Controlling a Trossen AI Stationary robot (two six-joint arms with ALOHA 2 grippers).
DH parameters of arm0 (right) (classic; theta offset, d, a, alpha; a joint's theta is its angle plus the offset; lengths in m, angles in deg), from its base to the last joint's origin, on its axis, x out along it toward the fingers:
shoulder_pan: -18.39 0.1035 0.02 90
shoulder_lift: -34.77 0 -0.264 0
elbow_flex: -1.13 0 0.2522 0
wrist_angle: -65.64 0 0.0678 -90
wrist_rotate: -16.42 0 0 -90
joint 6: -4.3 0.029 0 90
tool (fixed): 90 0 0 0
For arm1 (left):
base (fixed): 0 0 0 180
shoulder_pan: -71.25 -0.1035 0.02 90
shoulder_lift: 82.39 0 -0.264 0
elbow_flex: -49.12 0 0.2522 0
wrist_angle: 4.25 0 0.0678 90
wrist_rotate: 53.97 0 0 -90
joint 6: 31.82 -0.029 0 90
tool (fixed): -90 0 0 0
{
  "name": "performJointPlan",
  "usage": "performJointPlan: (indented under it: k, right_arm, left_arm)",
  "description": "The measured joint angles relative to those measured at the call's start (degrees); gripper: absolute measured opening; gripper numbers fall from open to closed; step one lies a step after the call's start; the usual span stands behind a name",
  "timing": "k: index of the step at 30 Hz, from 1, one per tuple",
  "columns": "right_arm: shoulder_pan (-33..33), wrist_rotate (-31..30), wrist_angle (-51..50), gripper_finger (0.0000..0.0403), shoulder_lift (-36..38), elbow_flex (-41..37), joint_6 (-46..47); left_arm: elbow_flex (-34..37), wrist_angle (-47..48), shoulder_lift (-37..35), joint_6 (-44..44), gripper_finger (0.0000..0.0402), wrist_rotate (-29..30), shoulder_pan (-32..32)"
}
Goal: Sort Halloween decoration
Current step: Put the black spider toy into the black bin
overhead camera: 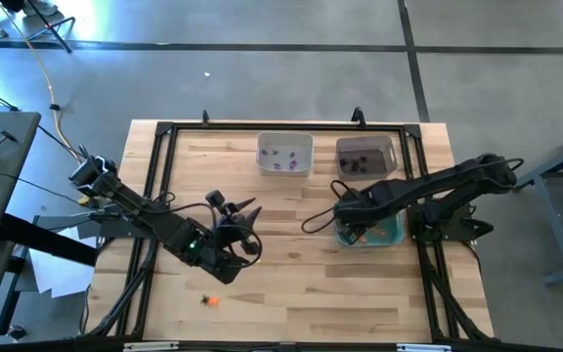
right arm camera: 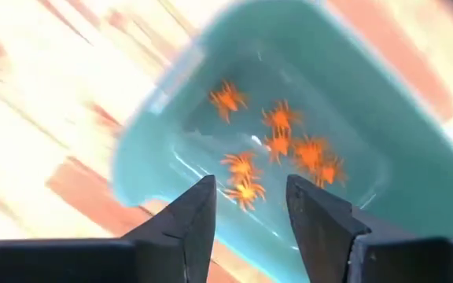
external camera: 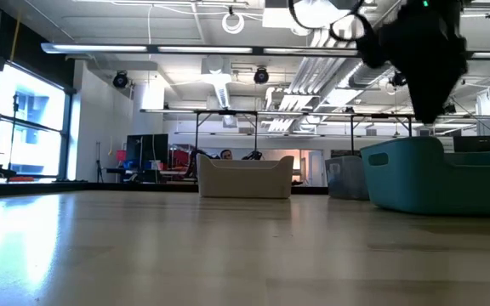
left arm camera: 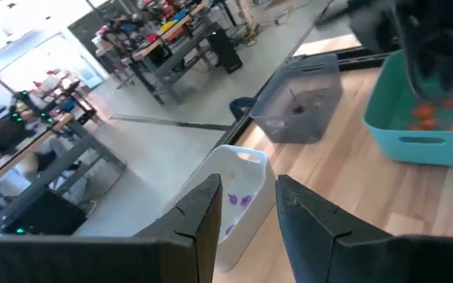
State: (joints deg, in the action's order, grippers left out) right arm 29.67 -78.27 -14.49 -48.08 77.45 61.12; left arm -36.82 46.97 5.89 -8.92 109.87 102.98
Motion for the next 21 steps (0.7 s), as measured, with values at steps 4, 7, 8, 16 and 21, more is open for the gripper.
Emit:
performJointPlan:
  k: [4, 7, 8, 16, 21]
  right_arm:
    - [0.7, -5.0, -3.3, 0.0139, 0.0, 9.0, -3.3]
    - [1.6, -10.1, -2.6, 0.0132, 0.0, 15.3, -7.5]
    - [1.9, -11.5, -1.8, 0.0131, 0.0, 17.0, -9.2]
    - [5.1, -14.8, 13.1, 0.0129, 0.0, 22.0, -22.1]
    - [6.4, -14.8, 15.2, 0.0129, -0.8, 20.4, -23.7]
  left_arm:
    - [0.0, 1.5, -1.6, 0.0, 0.0111, -3.6, 2.0]
    - [0.0, 3.6, -3.7, 1.4, 0.0111, -9.0, 4.0]
    - [0.0, 4.3, -4.6, 2.6, 0.0111, -11.5, 4.7]
    - [0.8, 16.9, -8.8, 35.4, 0.0111, -36.7, 9.3]
    - [5.6, 19.8, -5.5, 53.1, 0.0111, -53.6, 12.4]
